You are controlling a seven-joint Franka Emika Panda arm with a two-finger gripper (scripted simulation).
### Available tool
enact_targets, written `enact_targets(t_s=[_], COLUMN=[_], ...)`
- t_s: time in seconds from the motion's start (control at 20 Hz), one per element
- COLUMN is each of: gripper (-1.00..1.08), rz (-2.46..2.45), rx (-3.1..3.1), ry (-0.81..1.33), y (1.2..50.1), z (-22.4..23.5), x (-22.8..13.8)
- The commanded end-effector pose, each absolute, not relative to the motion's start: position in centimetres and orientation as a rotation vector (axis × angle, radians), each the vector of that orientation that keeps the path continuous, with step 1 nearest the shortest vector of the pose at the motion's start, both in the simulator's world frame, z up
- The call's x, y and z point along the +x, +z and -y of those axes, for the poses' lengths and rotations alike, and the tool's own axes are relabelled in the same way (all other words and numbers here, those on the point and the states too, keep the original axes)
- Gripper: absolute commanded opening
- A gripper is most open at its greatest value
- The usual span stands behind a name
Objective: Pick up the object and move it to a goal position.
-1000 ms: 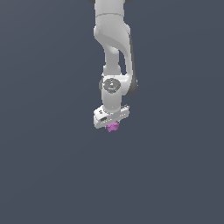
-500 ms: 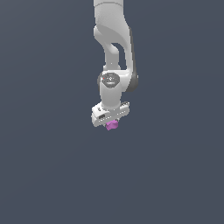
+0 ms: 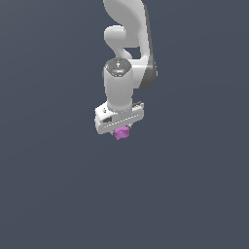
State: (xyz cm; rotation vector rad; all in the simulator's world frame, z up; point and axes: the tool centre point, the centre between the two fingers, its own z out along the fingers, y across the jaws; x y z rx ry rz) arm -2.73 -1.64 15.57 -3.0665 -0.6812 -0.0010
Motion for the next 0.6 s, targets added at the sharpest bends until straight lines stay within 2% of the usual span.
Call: enact_targets(t_s=[0.0,0.55], gripper=[-1.0,-1.0], rz=[0.682,0.682], rx=[-3.066,-3.065], ry=[-0.001,-0.001], y=[18.2,29.2], z=[2.0,3.5], x=[-2.1,0.8])
